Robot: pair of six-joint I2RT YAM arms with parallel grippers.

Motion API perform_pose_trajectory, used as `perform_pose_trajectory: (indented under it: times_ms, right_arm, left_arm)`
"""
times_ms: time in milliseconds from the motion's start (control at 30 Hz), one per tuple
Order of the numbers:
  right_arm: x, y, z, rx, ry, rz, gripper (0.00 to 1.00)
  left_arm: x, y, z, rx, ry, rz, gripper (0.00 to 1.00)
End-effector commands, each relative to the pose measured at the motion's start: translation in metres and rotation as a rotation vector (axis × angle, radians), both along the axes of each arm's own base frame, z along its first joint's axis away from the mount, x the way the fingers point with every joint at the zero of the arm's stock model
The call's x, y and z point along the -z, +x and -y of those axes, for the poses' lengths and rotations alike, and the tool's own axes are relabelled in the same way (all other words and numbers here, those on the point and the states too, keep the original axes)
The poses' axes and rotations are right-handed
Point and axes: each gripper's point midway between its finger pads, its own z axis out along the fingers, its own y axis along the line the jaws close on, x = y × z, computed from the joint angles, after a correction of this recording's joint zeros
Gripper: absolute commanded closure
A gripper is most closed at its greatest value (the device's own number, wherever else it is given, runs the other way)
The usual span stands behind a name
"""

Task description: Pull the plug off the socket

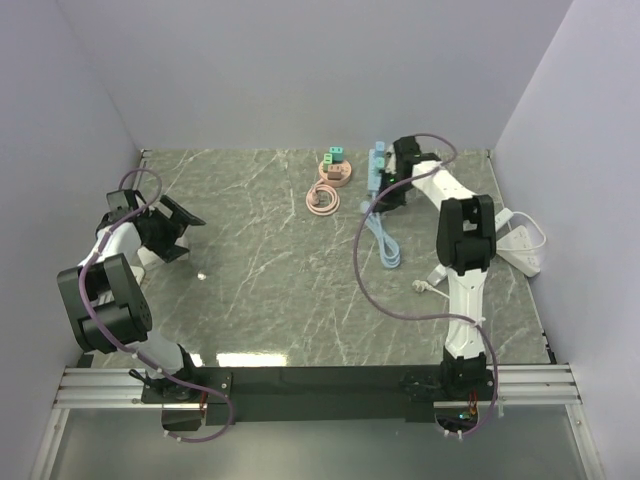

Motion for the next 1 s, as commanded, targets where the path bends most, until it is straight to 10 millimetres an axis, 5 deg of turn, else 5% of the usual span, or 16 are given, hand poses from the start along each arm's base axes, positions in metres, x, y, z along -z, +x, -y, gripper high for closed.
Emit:
perform_pose_trajectory:
  times_ms: [0, 67, 233, 567, 700, 800, 967]
  right_arm:
    - [-0.050, -0.027, -0.055, -0.086, 0.111, 0.035, 1.00]
    - [-0.056, -0.037, -0.063, -0.088, 0.122, 0.036, 1.00]
    - [-0.041, -0.098, -0.075, -0.090, 0.088, -0.073, 1.00]
    - [0.005, -0.288, -0.135, -0.308, 0.052, -0.296, 1.00]
    - [0.012, -0.339, -0.155, -0.445, 0.016, -0.310, 1.00]
    - [0.014, -0.353, -0.165, -0.474, 0.016, -0.300, 1.00]
    - [-0.001, -0.330, -0.172, -0.449, -0.006, -0.205, 0.40]
  left_arm:
    - [-0.015, 0.000, 0.006, 0.031, 0.003, 0.063, 0.01]
    - [-0.016, -0.001, 0.007, 0.036, 0.002, 0.066, 0.01]
    - [-0.018, -0.006, 0.011, 0.041, -0.004, 0.078, 0.01]
    - [-0.017, -0.017, 0.029, 0.078, -0.014, 0.087, 0.01]
    - [-0.019, -0.022, 0.044, 0.109, -0.011, 0.096, 0.01]
    - [-0.018, -0.028, 0.056, 0.134, -0.009, 0.090, 0.01]
    - [-0.023, -0.032, 0.076, 0.171, 0.003, 0.101, 0.01]
